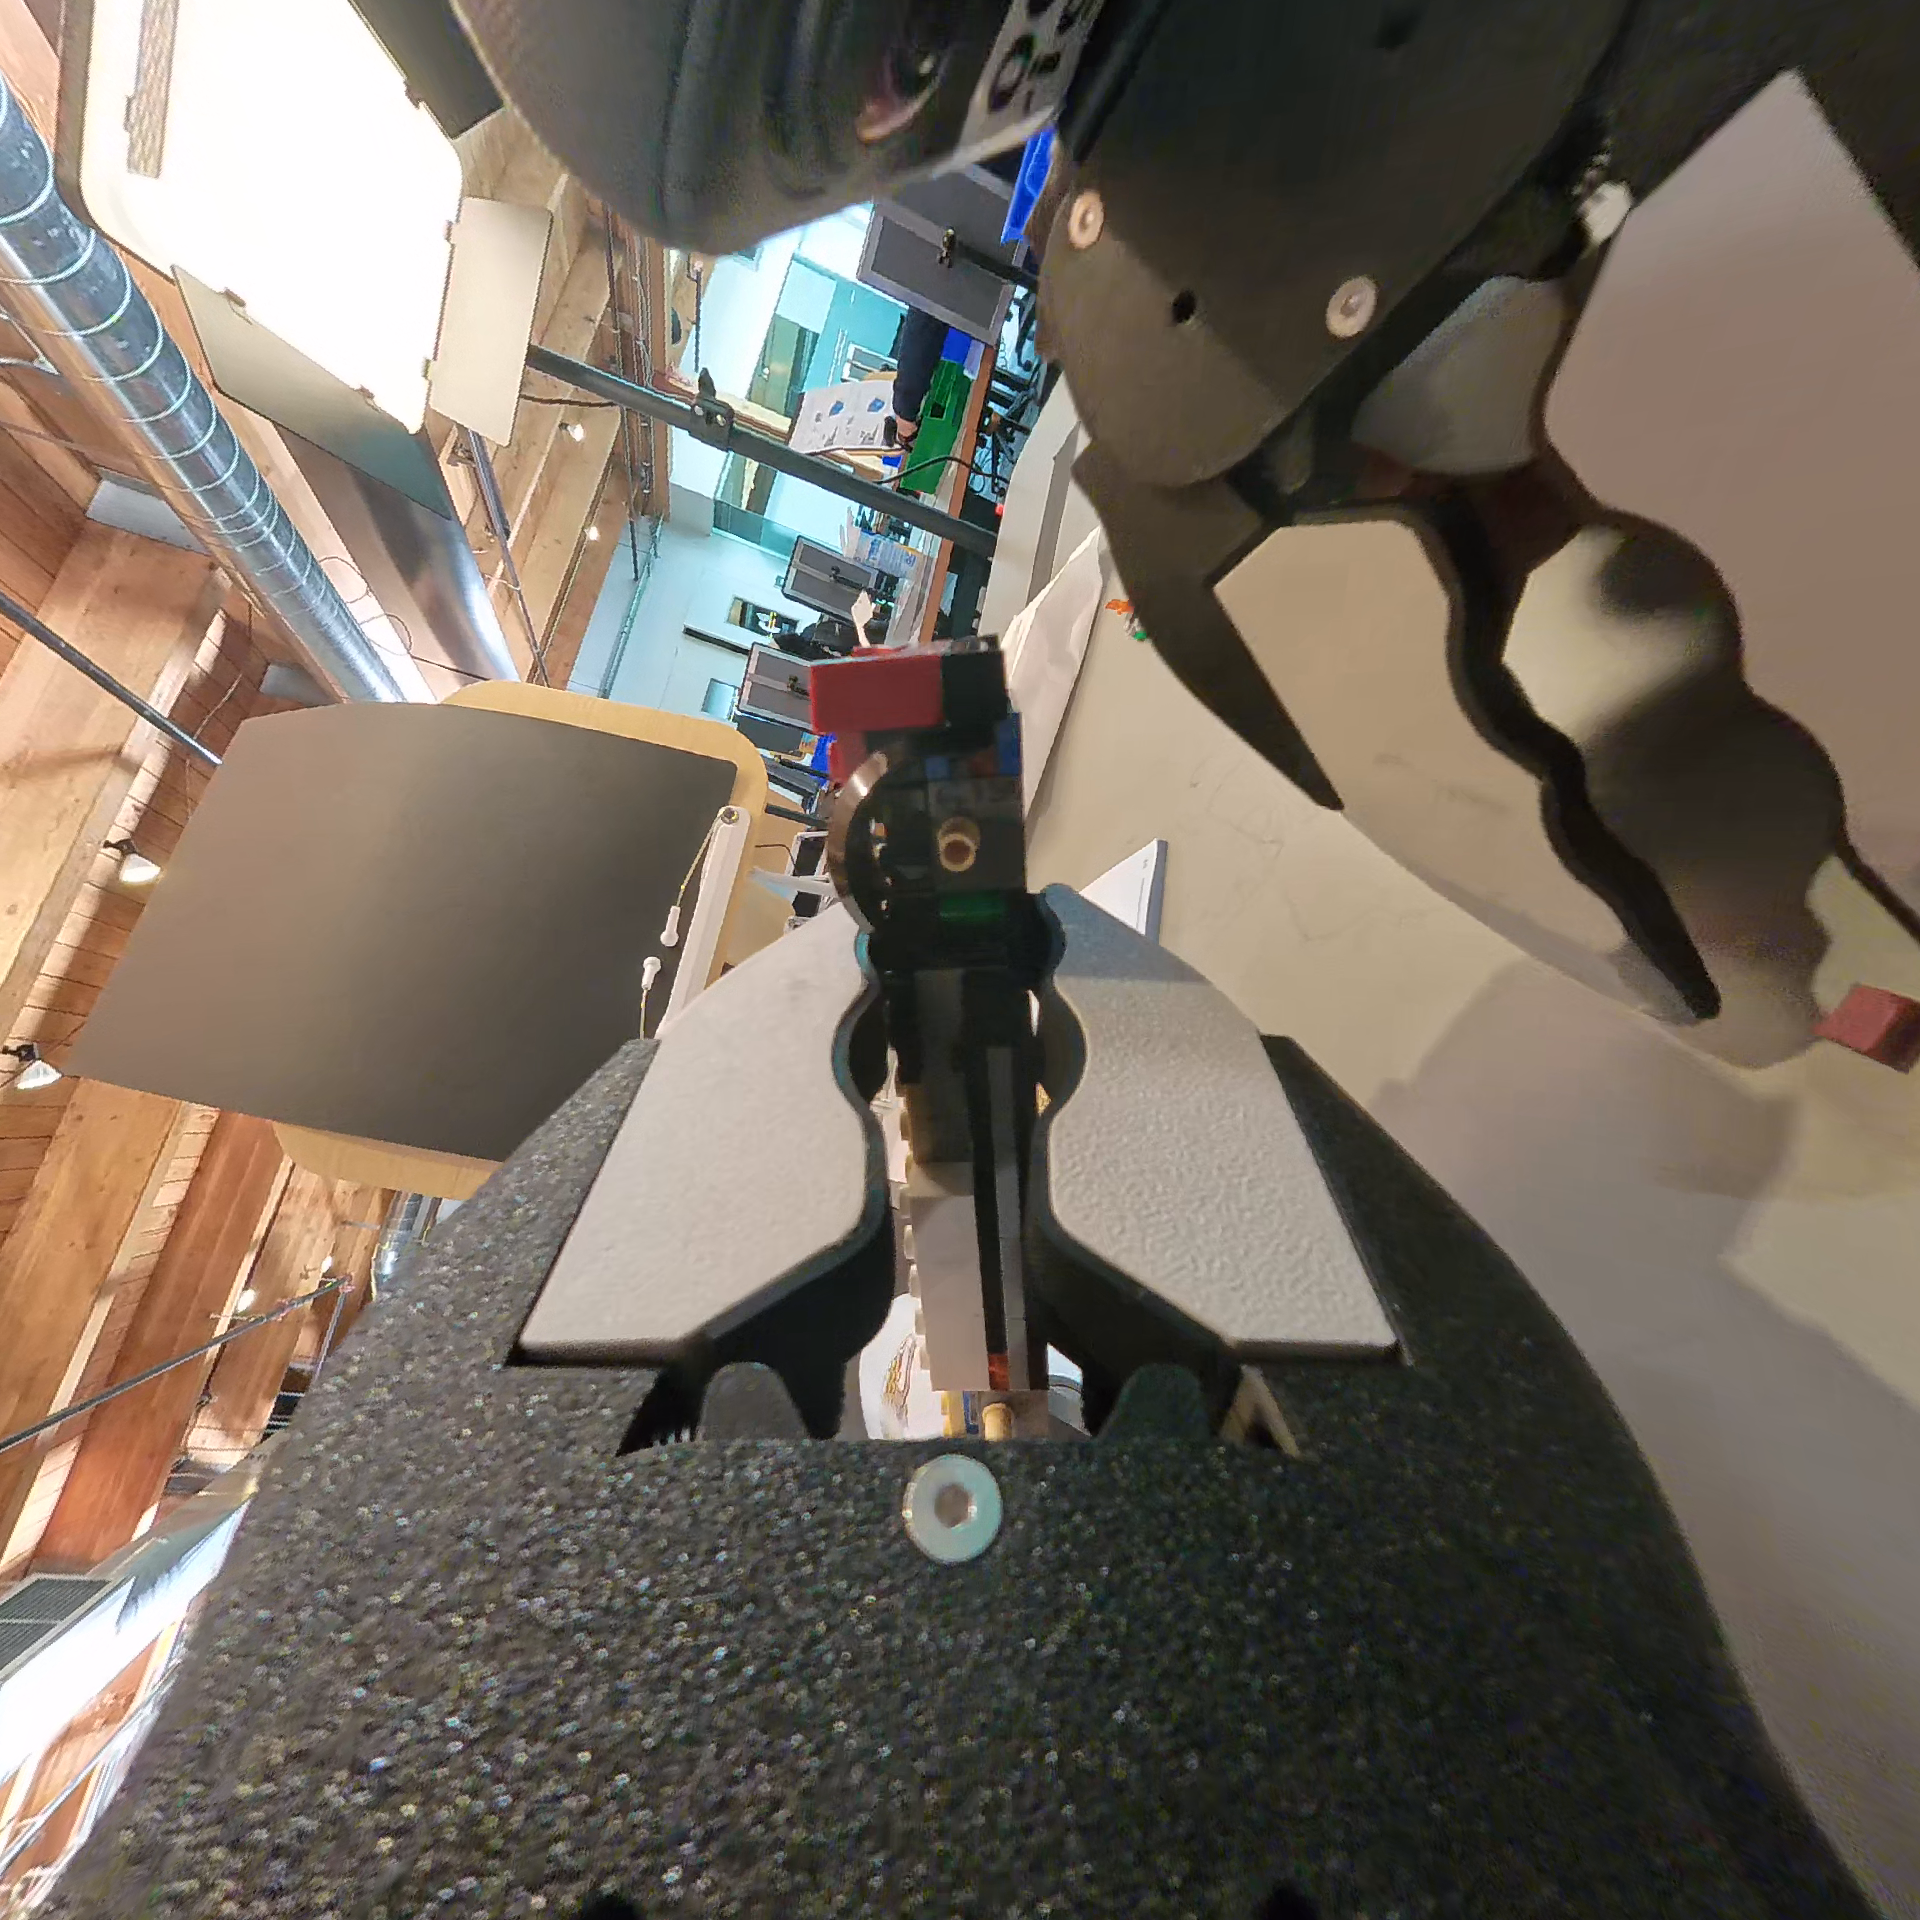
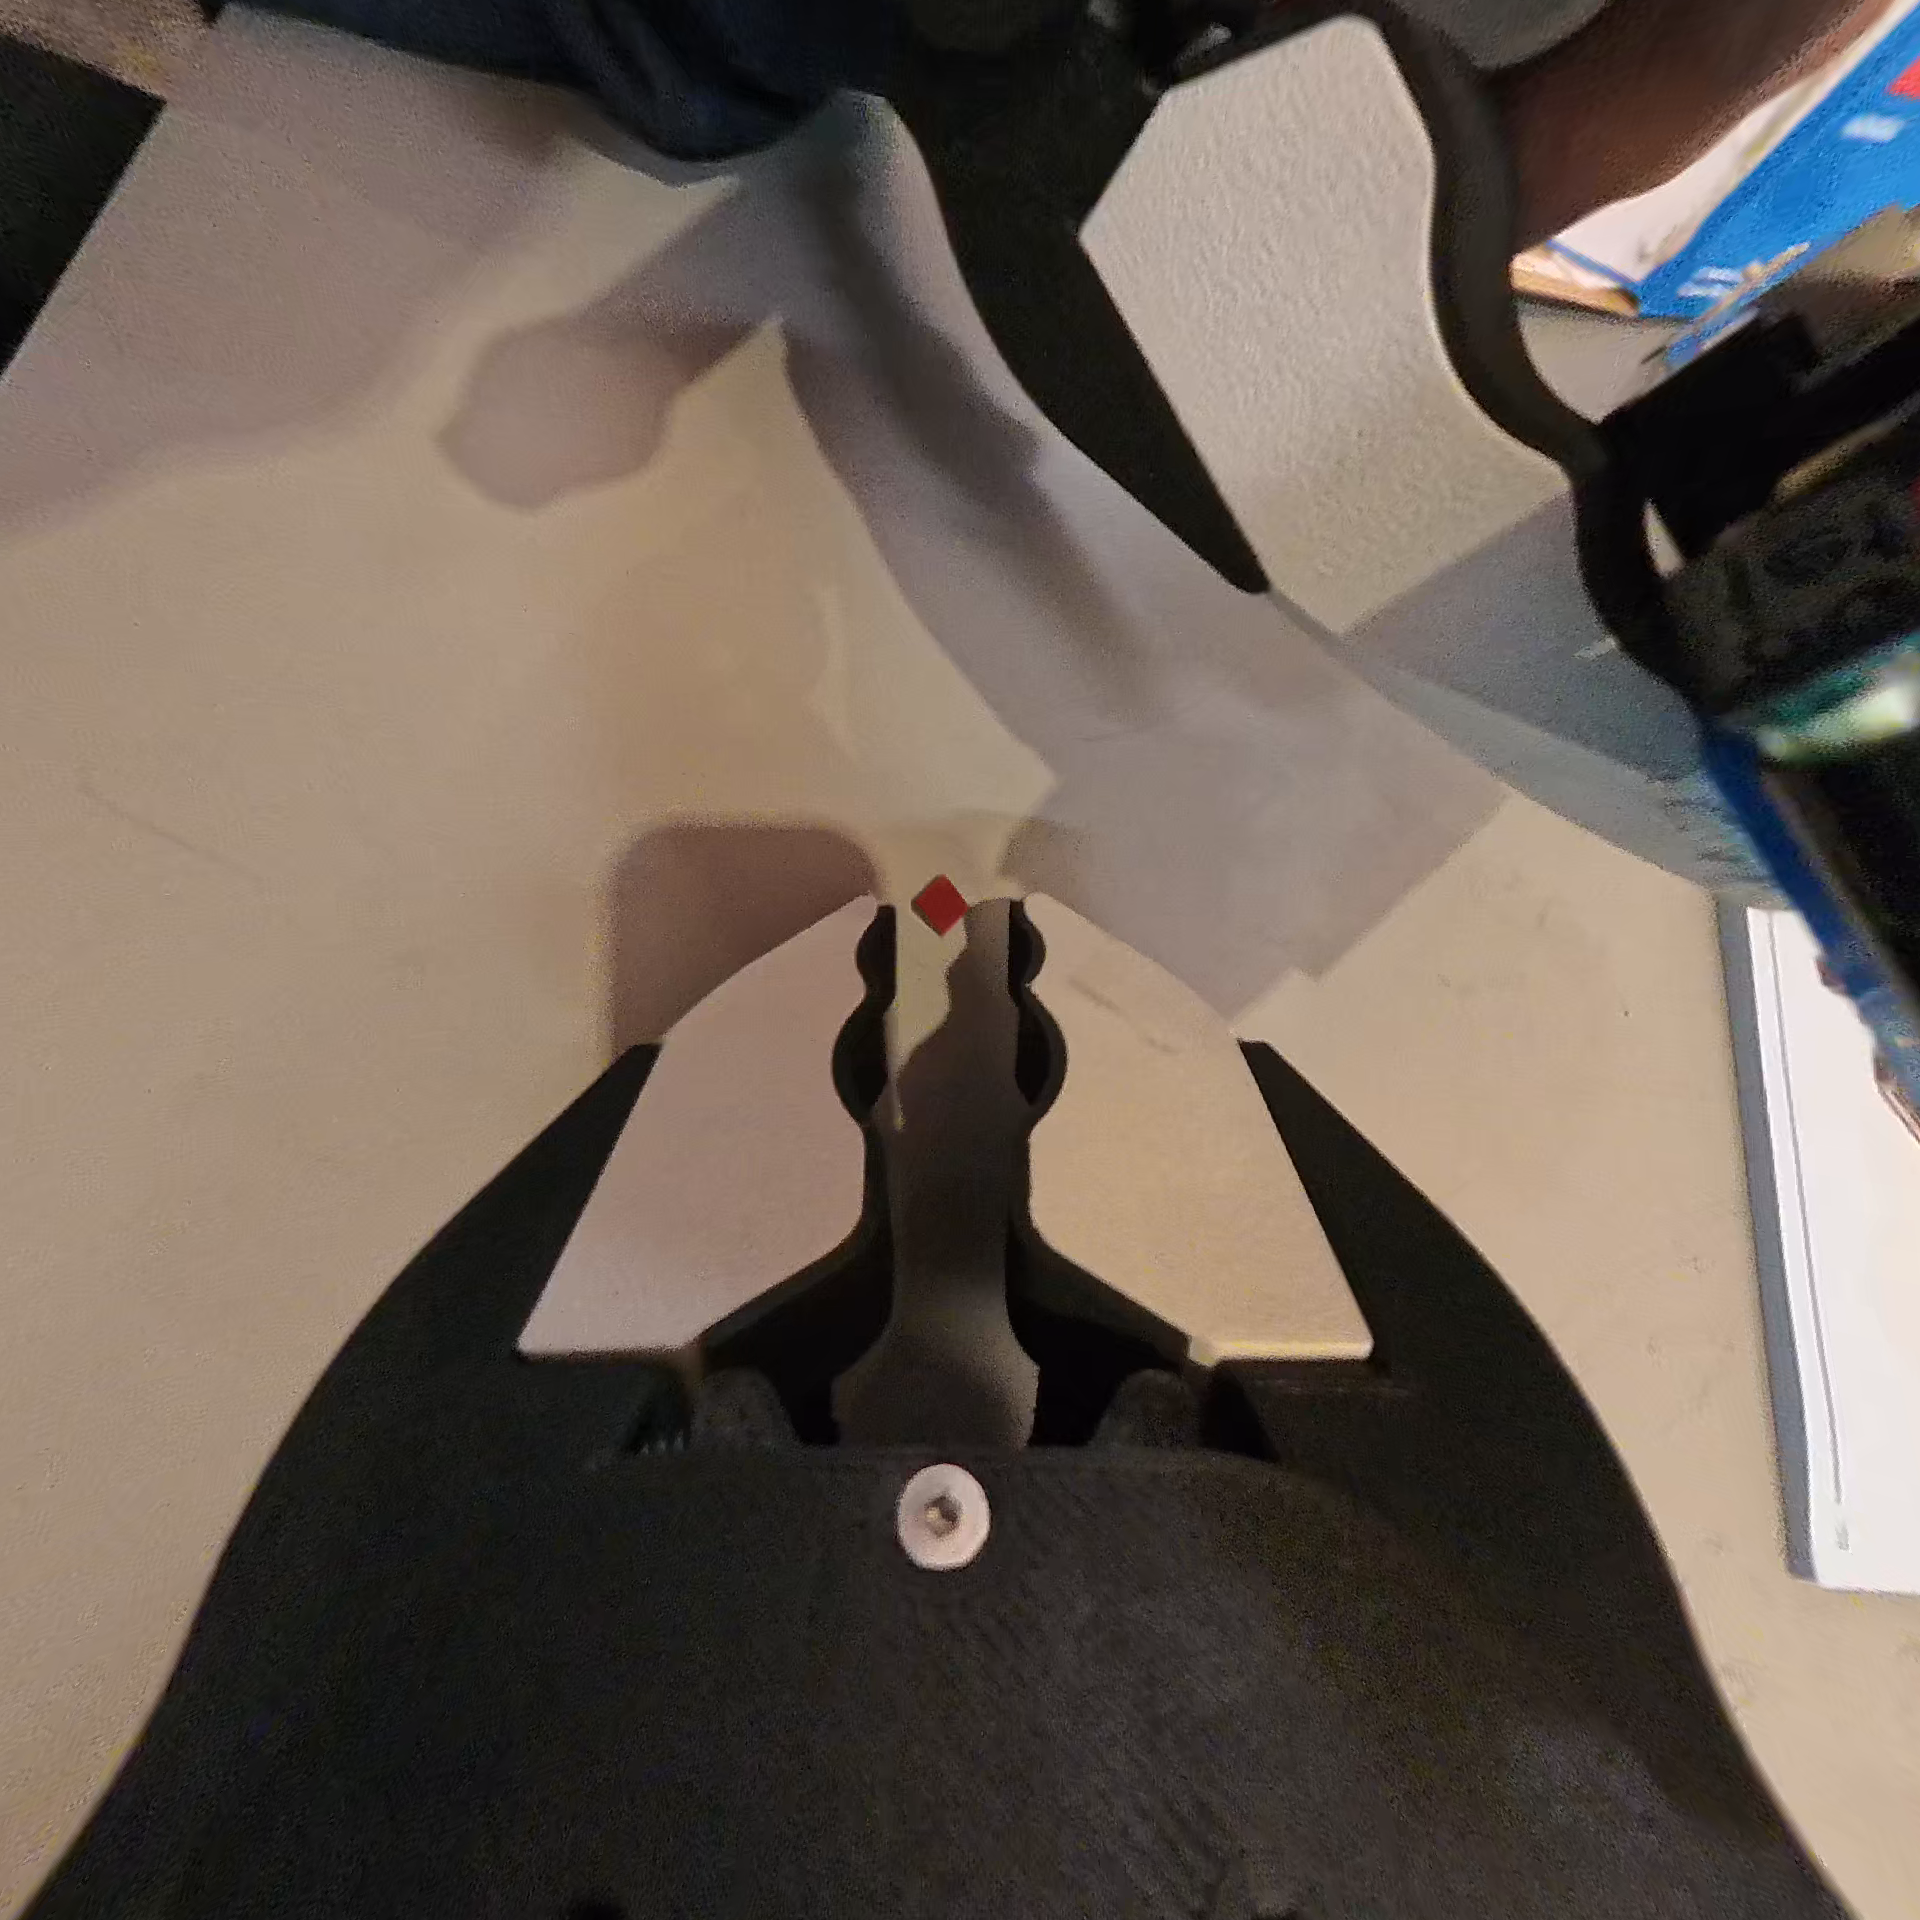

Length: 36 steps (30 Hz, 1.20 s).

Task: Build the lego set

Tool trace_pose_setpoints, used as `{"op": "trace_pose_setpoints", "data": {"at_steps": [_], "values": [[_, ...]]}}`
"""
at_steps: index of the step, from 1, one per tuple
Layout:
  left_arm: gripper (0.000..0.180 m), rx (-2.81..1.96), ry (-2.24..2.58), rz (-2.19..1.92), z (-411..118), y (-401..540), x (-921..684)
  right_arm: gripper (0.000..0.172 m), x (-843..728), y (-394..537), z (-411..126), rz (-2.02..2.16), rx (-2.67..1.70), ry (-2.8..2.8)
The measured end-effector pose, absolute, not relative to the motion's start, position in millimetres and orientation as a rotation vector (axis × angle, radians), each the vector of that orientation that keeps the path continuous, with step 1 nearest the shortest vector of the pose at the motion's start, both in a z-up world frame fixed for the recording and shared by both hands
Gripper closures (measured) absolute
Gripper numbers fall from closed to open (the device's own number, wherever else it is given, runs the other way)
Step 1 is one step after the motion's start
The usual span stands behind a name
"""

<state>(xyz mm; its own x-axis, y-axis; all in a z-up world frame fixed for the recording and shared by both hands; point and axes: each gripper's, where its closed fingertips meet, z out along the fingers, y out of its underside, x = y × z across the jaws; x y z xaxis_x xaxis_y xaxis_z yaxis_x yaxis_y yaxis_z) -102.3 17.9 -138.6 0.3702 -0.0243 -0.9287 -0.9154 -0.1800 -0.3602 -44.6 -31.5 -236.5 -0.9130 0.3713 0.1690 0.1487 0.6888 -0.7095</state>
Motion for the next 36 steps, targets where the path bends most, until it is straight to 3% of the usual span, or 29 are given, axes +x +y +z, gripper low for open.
{"op": "trace_pose_setpoints", "data": {"at_steps": [11,21,29,36], "values": [[0.156,-1.54,0.877,1.009,-138.3,15.7,-105.1,0.154,-44.3,-37.2,-241.1,1.119,-0.176,-2.805],[0.156,-1.548,0.892,1.0,-141.5,16.2,-102.6,0.167,-40.8,-32.8,-241.7,1.116,-0.189,-2.798],[0.156,-1.55,0.887,1.003,-140.6,15.5,-103.4,0.159,-43.3,-35.7,-240.7,1.134,-0.158,-2.81],[0.156,-1.553,0.892,1.001,-141.8,15.5,-102.6,0.162,-41.8,-38.0,-241.5,1.142,-0.154,-2.844]]}}
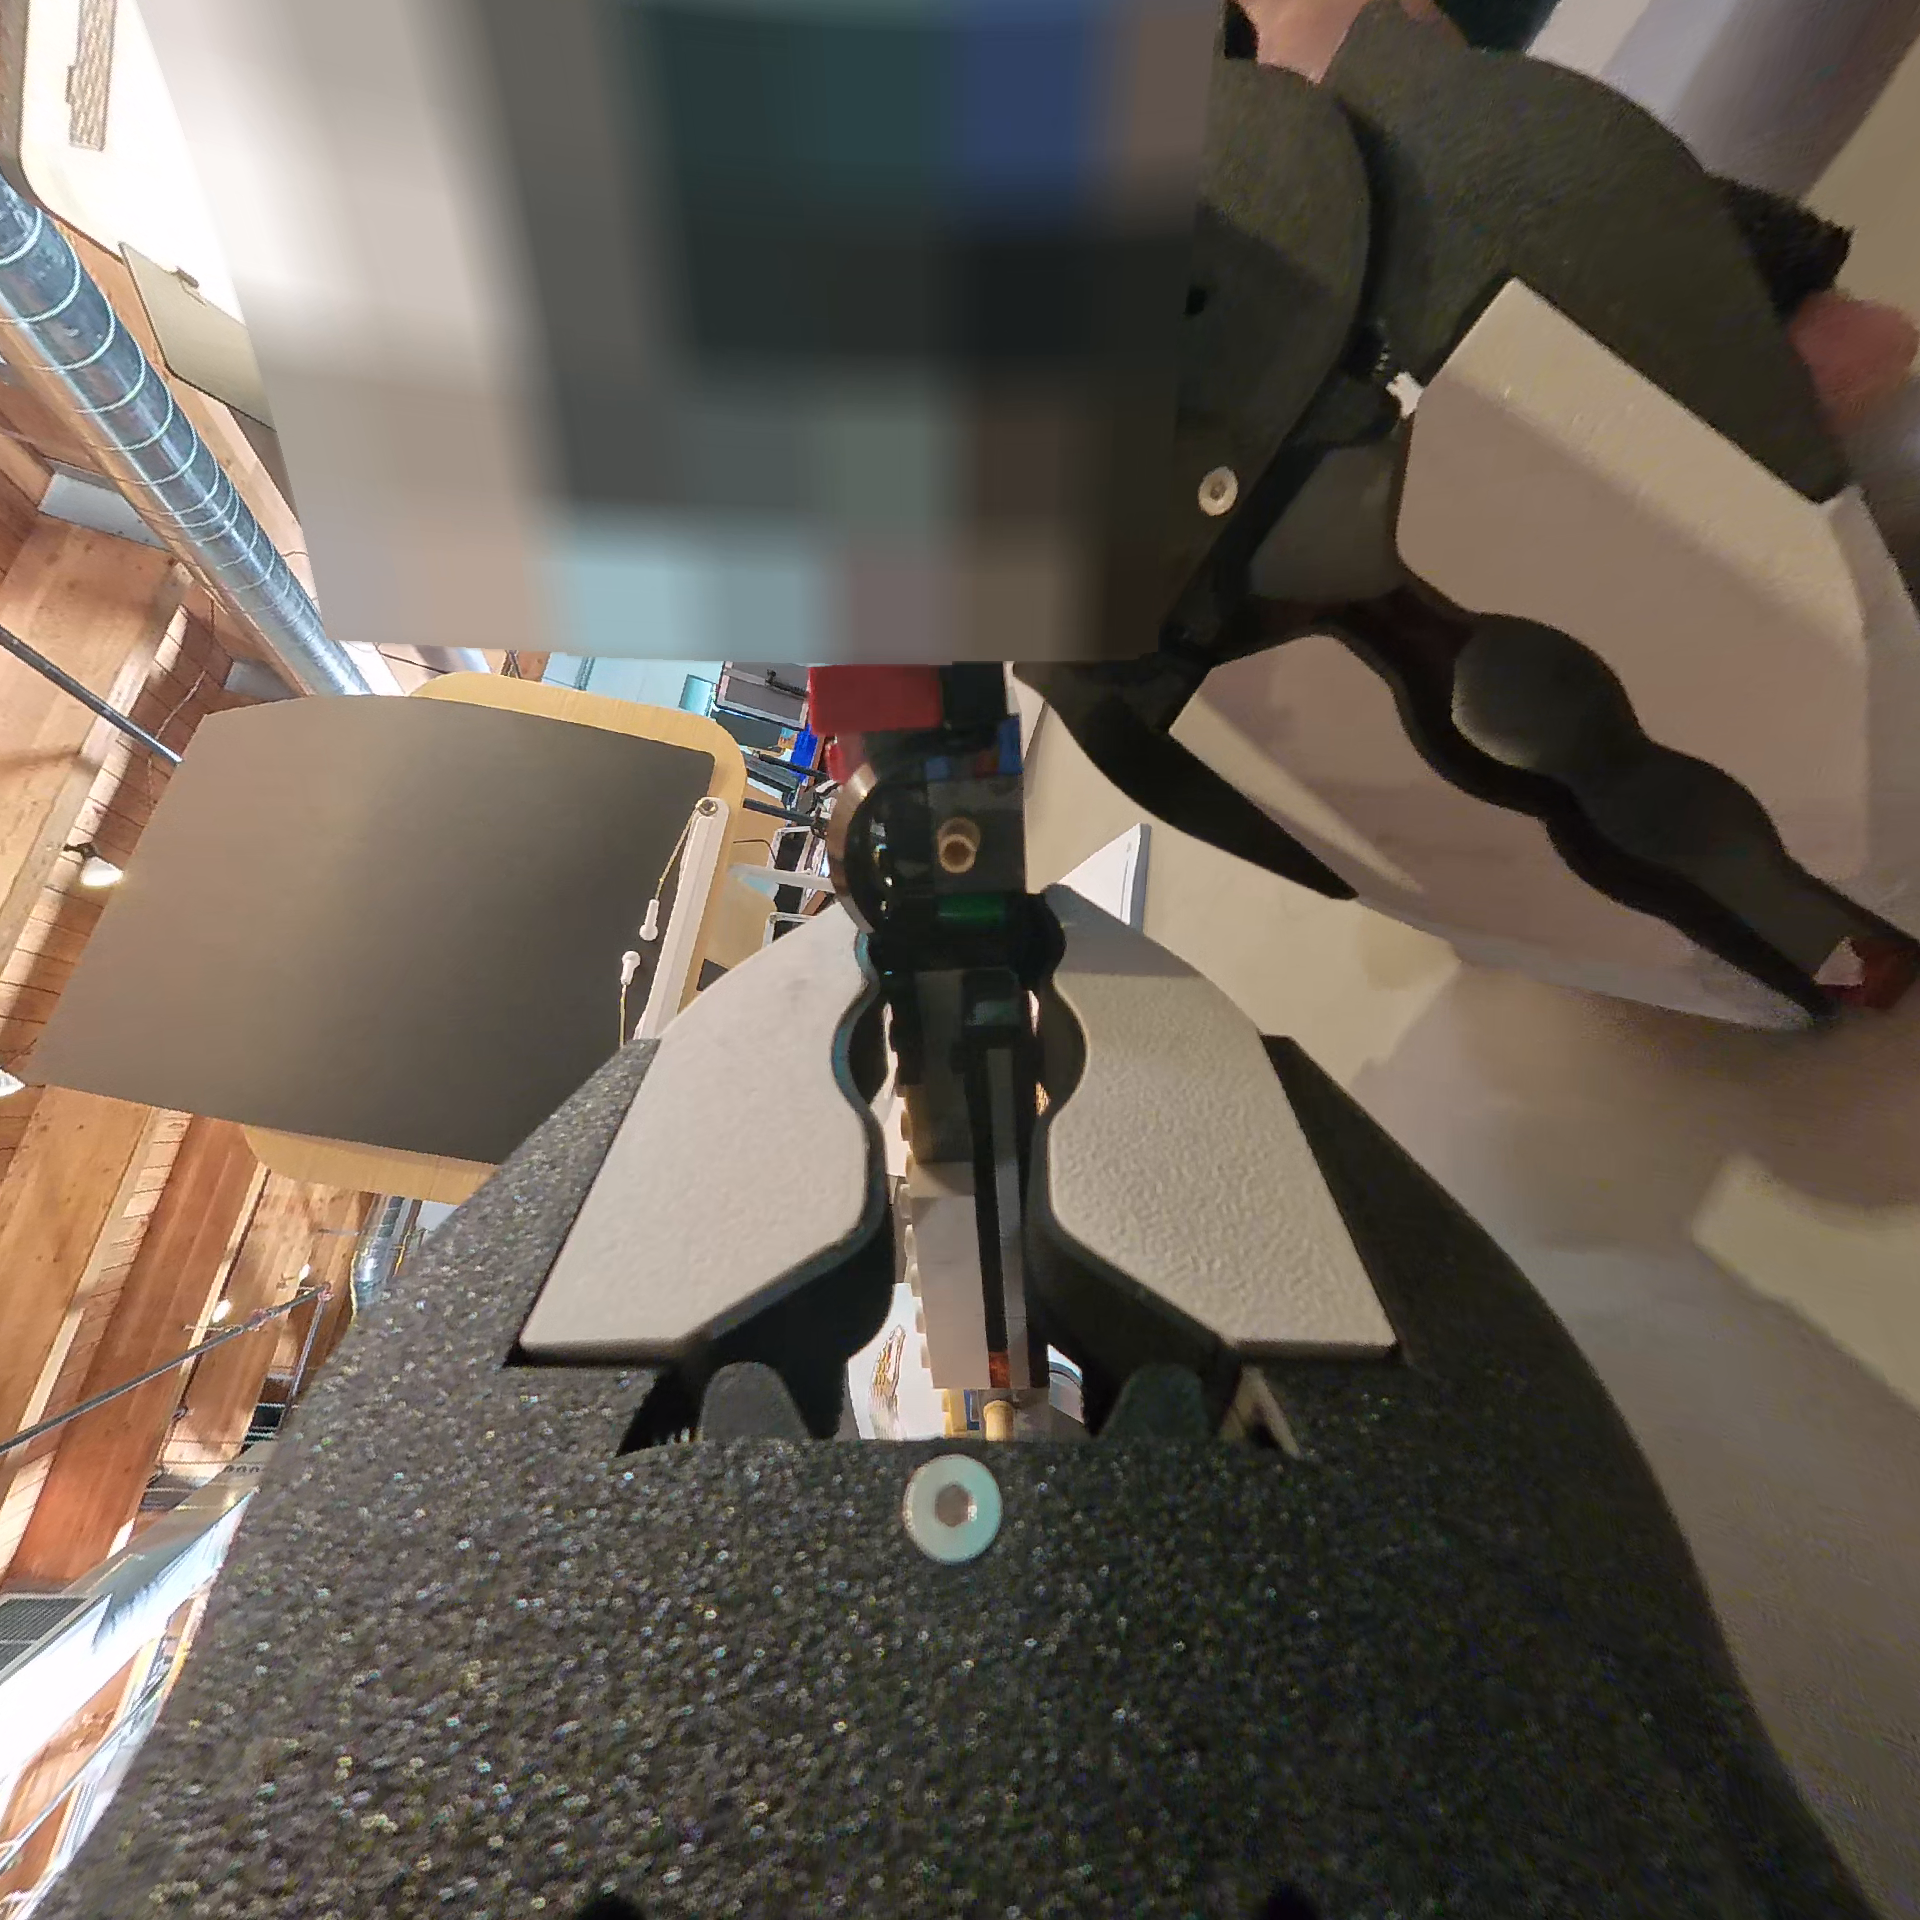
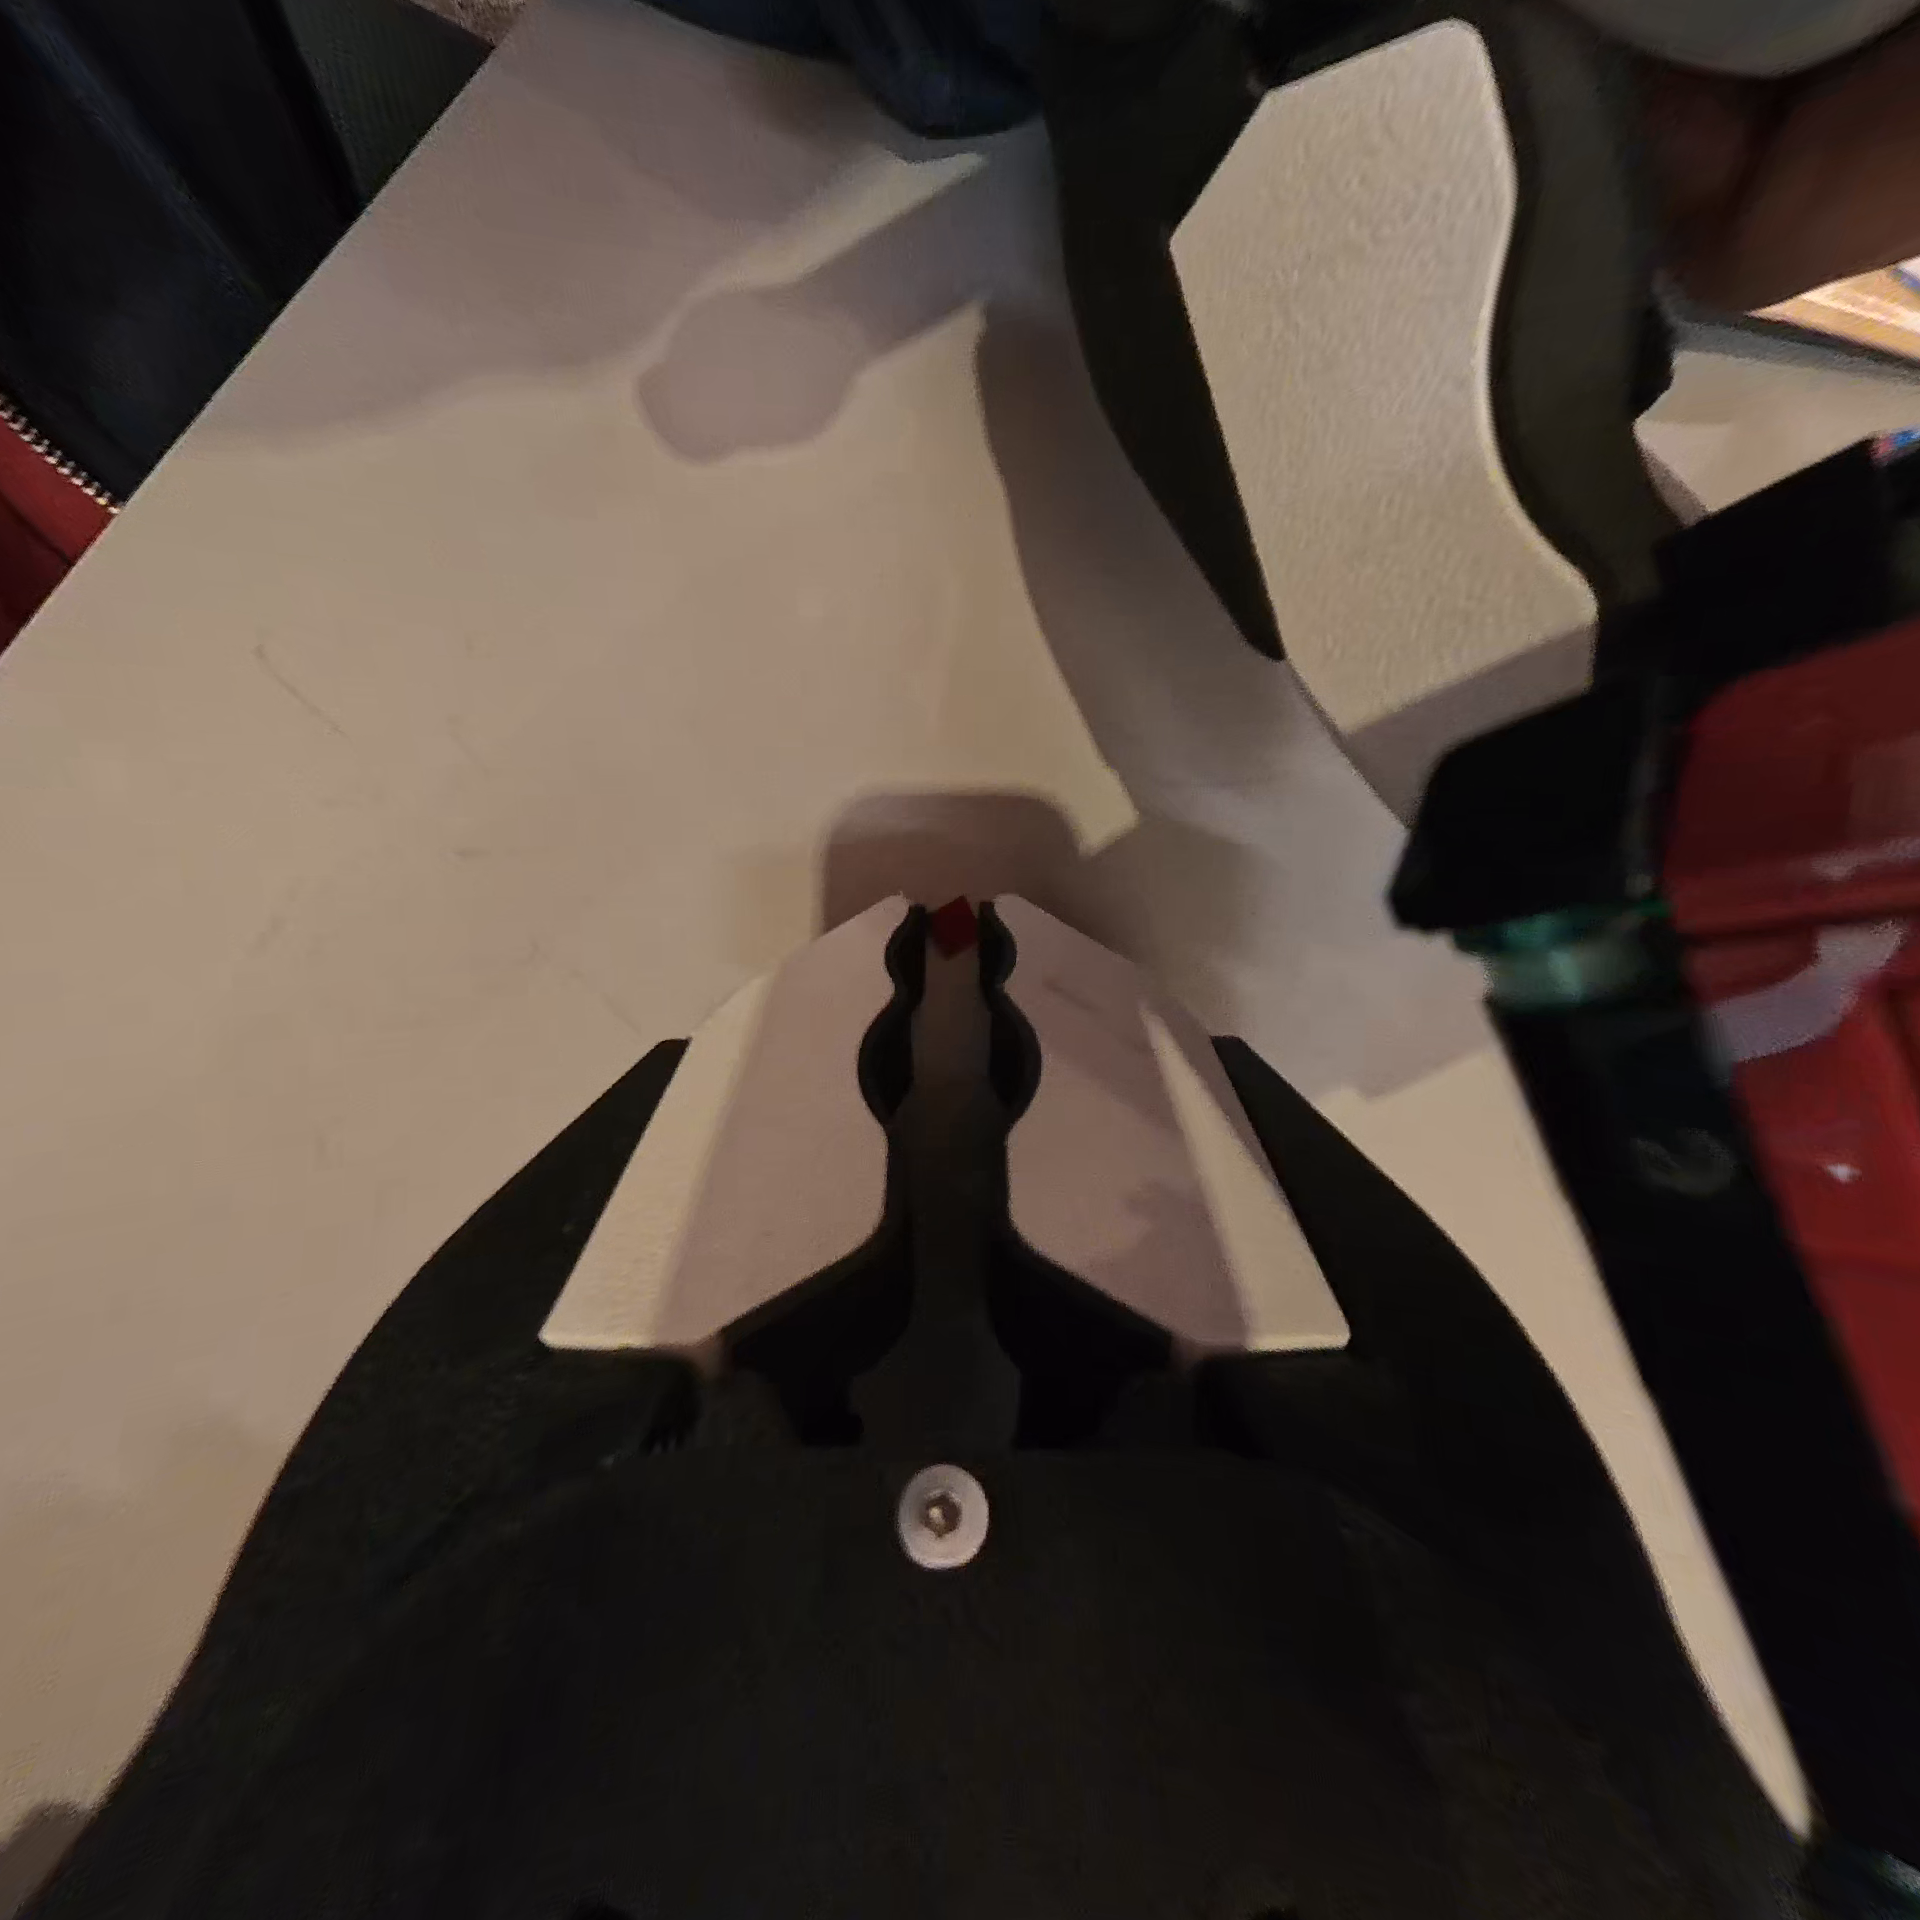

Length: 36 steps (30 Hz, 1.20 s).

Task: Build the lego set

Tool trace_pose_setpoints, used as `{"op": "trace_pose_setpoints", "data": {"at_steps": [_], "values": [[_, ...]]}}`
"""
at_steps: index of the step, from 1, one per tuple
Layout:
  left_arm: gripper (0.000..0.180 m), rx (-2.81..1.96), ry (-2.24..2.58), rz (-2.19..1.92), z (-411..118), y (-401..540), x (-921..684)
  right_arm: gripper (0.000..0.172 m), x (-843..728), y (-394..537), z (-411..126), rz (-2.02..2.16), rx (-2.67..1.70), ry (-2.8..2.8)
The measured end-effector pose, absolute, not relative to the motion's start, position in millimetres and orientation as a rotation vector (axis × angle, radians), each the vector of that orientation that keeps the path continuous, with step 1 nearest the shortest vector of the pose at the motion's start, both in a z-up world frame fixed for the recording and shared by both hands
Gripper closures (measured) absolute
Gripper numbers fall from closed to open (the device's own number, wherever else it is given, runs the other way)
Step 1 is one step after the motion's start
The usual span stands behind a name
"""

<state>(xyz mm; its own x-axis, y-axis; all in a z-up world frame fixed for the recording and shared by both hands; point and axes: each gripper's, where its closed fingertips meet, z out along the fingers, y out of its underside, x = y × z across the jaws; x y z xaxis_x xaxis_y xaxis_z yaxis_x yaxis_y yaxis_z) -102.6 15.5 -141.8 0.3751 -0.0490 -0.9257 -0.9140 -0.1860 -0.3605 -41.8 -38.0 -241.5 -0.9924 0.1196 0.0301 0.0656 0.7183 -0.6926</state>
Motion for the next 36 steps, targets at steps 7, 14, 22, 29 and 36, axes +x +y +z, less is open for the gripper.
{"op": "trace_pose_setpoints", "data": {"at_steps": [7,14,22,29,36], "values": [[0.156,-1.562,0.897,0.993,-145.2,16.0,-102.2,0.162,-40.0,-34.8,-241.3,1.122,-0.218,-2.806],[0.156,-1.569,0.898,0.986,-147.6,16.2,-101.8,0.156,-35.9,-31.3,-241.5,1.083,-0.435,-2.768],[0.156,-1.575,0.904,0.983,-149.9,16.2,-100.7,0.148,-42.6,-30.3,-239.6,1.139,-0.342,-2.788],[0.156,-1.574,0.917,0.988,-151.2,15.2,-100.1,0.164,-37.3,-31.1,-241.5,1.126,-0.28,-2.818],[0.156,-1.56,0.925,0.989,-150.6,13.7,-98.1,0.164,-10.0,-28.2,-190.6,1.271,-0.12,-2.77]]}}
